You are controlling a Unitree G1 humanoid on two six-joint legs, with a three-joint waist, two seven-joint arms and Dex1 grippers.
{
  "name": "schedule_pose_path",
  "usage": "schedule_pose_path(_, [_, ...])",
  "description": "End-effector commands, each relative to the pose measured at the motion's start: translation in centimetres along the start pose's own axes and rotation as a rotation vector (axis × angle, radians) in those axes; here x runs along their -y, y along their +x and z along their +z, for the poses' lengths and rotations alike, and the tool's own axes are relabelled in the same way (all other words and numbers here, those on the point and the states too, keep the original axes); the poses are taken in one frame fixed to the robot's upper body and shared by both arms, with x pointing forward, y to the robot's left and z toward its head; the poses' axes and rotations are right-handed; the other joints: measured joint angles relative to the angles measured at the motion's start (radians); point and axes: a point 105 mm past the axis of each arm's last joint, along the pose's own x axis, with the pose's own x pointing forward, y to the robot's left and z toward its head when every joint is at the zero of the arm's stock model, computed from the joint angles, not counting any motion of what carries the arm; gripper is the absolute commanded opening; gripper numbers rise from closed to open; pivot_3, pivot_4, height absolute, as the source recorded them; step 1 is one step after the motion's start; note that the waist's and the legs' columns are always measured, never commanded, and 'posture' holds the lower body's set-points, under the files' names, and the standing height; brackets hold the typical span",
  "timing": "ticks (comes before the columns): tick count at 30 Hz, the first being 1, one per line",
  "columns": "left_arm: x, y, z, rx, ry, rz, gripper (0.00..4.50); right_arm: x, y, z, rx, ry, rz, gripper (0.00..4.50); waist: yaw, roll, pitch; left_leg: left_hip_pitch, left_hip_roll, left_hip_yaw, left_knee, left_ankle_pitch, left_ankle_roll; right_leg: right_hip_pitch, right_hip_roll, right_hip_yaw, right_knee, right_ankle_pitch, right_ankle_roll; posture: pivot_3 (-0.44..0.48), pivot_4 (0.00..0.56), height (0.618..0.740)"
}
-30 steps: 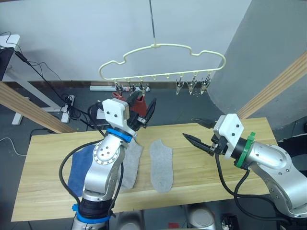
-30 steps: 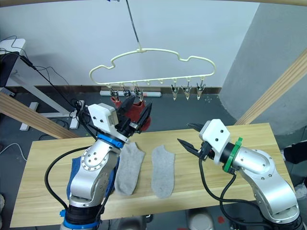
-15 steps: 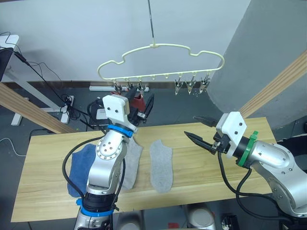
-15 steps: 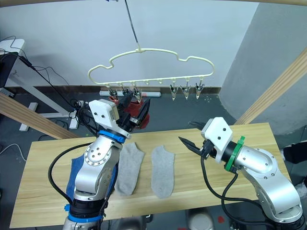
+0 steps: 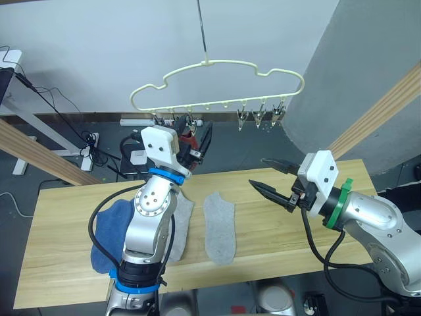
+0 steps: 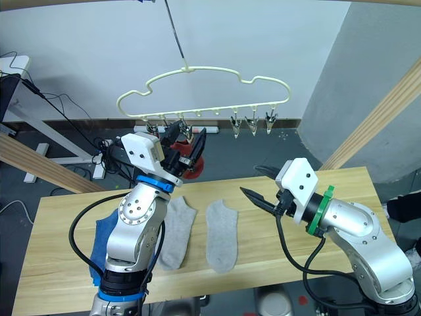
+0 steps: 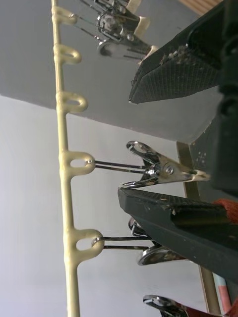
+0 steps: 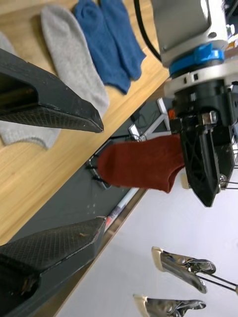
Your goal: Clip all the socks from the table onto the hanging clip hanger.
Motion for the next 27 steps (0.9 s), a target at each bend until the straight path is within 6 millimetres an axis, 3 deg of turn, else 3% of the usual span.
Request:
schedule_pose_path(1, [-0.14,0.06,1.14,0.049,0.015,0.015,2.95,-0.51,-0.33,1.23,0.037,-0.033,0.017,2.84,0.0,0.0,0.0,0.0,0.0,0.0,0.0,0.0,0.0,0.0,0.0,0.0,0.0,0.0,0.0,-0.337,0.349,0.74])
schedule_pose_path(14, [-0.6,0.19,1.15,0.046,0.057,0.04,2.95,-0.32,-0.39,1.35,0.037,-0.01,0.016,2.84,0.0,0.0,0.0,0.0,0.0,0.0,0.0,0.0,0.0,0.0,0.0,0.0,0.0,0.0,0.0,-0.337,0.352,0.74])
schedule_pose_path(17, [-0.74,0.2,1.11,0.042,0.068,0.05,2.46,-0.25,-0.37,1.39,0.037,-0.006,0.013,2.84,0.0,0.0,0.0,0.0,0.0,0.0,0.0,0.0,0.0,0.0,0.0,0.0,0.0,0.0,0.0,-0.337,0.352,0.74])
schedule_pose_path(23, [-0.8,0.26,1.22,0.047,0.076,0.054,0.91,-0.27,-0.37,1.41,0.038,0.001,0.013,2.84,0.0,0.0,0.0,0.0,0.0,0.0,0.0,0.0,0.0,0.0,0.0,0.0,0.0,0.0,0.0,-0.337,0.352,0.74])
schedule_pose_path(27, [-0.76,0.23,1.22,0.046,0.077,0.053,0.83,-0.33,-0.38,1.33,0.036,0.005,0.016,2.84,0.0,0.0,0.0,0.0,0.0,0.0,0.0,0.0,0.0,0.0,0.0,0.0,0.0,0.0,0.0,-0.335,0.351,0.74])
